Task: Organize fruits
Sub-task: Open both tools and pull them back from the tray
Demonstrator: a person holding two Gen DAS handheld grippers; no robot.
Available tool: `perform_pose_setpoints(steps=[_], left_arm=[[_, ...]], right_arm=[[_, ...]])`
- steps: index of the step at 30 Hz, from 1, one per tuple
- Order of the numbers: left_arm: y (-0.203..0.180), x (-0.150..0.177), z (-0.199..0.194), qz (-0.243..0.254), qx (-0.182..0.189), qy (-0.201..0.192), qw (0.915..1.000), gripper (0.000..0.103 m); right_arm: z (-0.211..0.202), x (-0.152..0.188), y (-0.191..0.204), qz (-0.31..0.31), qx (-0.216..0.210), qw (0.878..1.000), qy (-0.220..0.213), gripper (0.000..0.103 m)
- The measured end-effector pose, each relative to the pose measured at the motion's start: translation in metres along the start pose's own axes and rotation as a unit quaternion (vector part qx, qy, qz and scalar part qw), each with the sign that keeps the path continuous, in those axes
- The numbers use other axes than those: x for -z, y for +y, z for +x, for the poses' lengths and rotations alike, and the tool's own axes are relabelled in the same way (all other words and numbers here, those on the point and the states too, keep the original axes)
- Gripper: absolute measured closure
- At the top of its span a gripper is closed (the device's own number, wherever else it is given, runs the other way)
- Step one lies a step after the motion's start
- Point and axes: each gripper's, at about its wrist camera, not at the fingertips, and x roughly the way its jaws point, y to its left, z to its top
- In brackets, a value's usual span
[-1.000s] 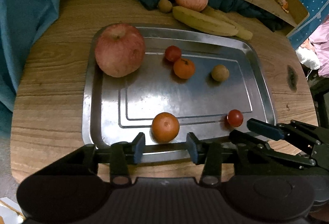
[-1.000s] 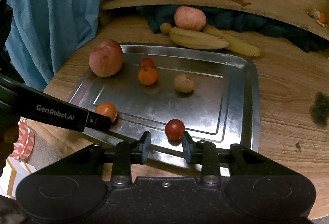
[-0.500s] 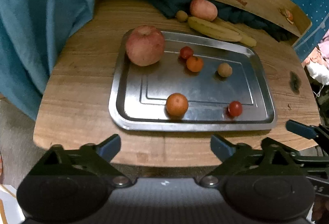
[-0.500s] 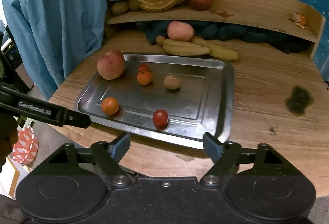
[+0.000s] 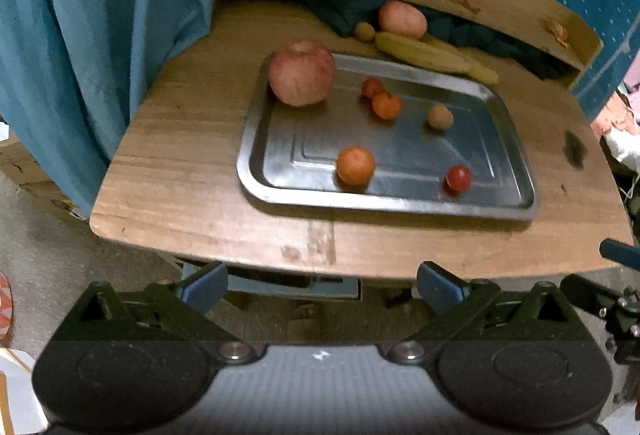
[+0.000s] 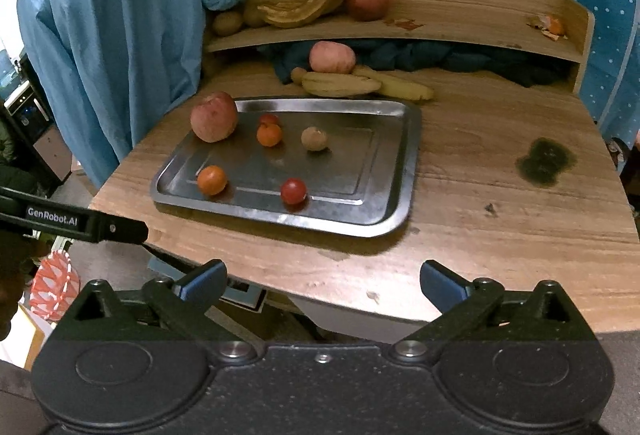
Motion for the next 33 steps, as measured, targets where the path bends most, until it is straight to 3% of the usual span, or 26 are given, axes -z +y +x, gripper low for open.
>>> perform_pose_setpoints(steps=[5,9,13,16,20,33], left_arm=[[-0.012,0.006,-0.001,0.016,-0.007,0.000,0.9998,0.000],[-0.028,0.007,-0.010,0.041,-0.043,-0.040,0.9974,0.000],[-0.040,0.001,-0.019,0.057,-0.055,-0.074,0.9941,0.000],[-0.044,-0.003,-0.024,0.061,-0.041,-0.089,0.9933,0.000],[-0.044,-0.008,-0.029,0.056,0.016,-0.102,0.9931,0.000],[-0.048,-0.050,-0.024,0.059,0.038,-0.137,0.9881,0.000]], right_arm=[[-0.005,0.009,-0.003,-0.004,0.009,1.000,0.006,0.001],[-0.010,0.013,-0.008,0.003,0.016,1.000,0.004,0.001],[-0.013,0.013,-0.014,0.014,0.021,1.000,-0.003,0.001],[-0.013,0.011,-0.017,0.016,0.022,1.000,-0.006,0.001],[-0.012,0.007,-0.020,0.012,0.017,1.000,-0.018,0.001],[0.013,-0.033,-0.021,-0.009,0.011,0.999,-0.042,0.001]])
